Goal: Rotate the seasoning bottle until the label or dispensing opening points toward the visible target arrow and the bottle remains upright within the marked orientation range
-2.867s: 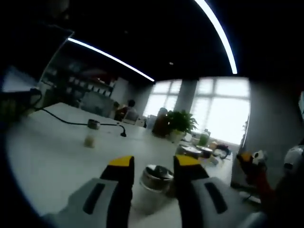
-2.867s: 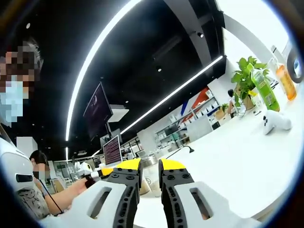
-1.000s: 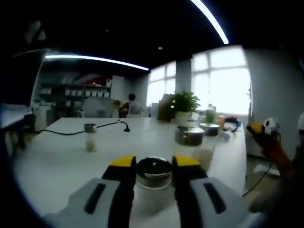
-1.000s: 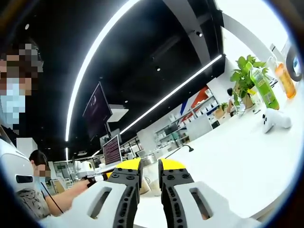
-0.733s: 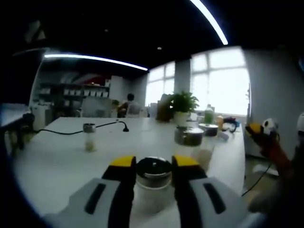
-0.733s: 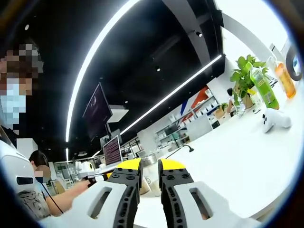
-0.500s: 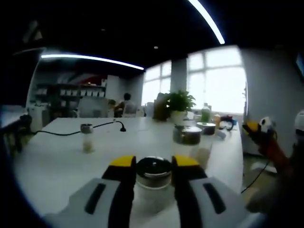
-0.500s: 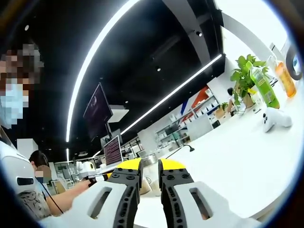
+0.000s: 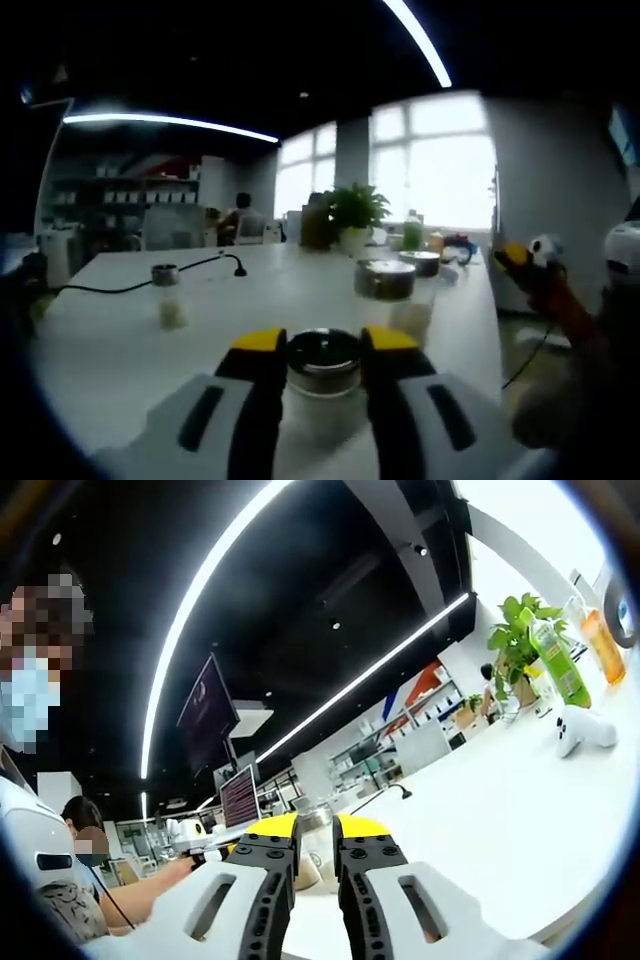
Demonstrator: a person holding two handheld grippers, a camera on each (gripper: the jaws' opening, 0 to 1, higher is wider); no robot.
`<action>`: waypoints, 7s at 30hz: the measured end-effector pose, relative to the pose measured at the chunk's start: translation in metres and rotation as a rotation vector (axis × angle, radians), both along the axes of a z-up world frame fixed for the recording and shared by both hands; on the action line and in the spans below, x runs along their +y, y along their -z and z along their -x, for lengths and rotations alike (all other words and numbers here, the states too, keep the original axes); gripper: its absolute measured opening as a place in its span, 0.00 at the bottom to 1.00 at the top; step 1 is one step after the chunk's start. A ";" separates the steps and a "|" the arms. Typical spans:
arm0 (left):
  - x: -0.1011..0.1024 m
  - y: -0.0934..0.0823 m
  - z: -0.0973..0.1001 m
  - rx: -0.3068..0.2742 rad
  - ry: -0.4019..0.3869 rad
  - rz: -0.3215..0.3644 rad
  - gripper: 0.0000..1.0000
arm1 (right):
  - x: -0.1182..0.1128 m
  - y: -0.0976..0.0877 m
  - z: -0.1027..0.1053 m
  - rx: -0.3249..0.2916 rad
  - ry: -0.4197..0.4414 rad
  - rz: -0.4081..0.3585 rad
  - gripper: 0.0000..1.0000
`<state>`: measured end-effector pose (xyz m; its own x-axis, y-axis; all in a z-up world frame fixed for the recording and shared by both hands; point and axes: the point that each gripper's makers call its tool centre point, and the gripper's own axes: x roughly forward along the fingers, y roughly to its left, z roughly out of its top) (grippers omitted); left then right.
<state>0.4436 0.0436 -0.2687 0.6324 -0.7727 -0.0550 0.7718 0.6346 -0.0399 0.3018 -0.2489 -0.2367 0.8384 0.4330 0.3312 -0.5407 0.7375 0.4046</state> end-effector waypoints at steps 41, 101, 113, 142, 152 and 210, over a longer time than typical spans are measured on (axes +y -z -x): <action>0.012 -0.026 0.017 -0.056 0.048 0.050 0.43 | 0.005 -0.007 0.004 -0.014 -0.046 -0.041 0.12; 0.036 -0.069 0.095 -0.112 -0.152 0.149 0.44 | 0.002 -0.032 -0.039 -0.022 -0.040 0.186 0.15; 0.037 -0.059 0.072 -0.101 -0.200 0.074 0.43 | 0.004 -0.030 -0.058 -0.007 -0.039 0.256 0.15; 0.069 -0.072 -0.059 -0.151 -0.292 0.079 0.38 | 0.004 -0.022 -0.113 0.016 -0.015 0.279 0.14; 0.068 -0.041 -0.110 -0.081 -0.302 -0.042 0.46 | 0.000 -0.024 -0.120 0.027 -0.009 0.285 0.14; 0.043 0.011 -0.254 0.038 -0.399 -0.066 0.46 | -0.029 0.000 -0.133 0.107 0.055 0.262 0.13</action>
<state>0.6979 0.0869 -0.2802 0.8783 -0.4611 -0.1260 0.4634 0.8861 -0.0127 0.4350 -0.2780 -0.2366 0.8871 0.4450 0.1224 -0.4615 0.8513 0.2494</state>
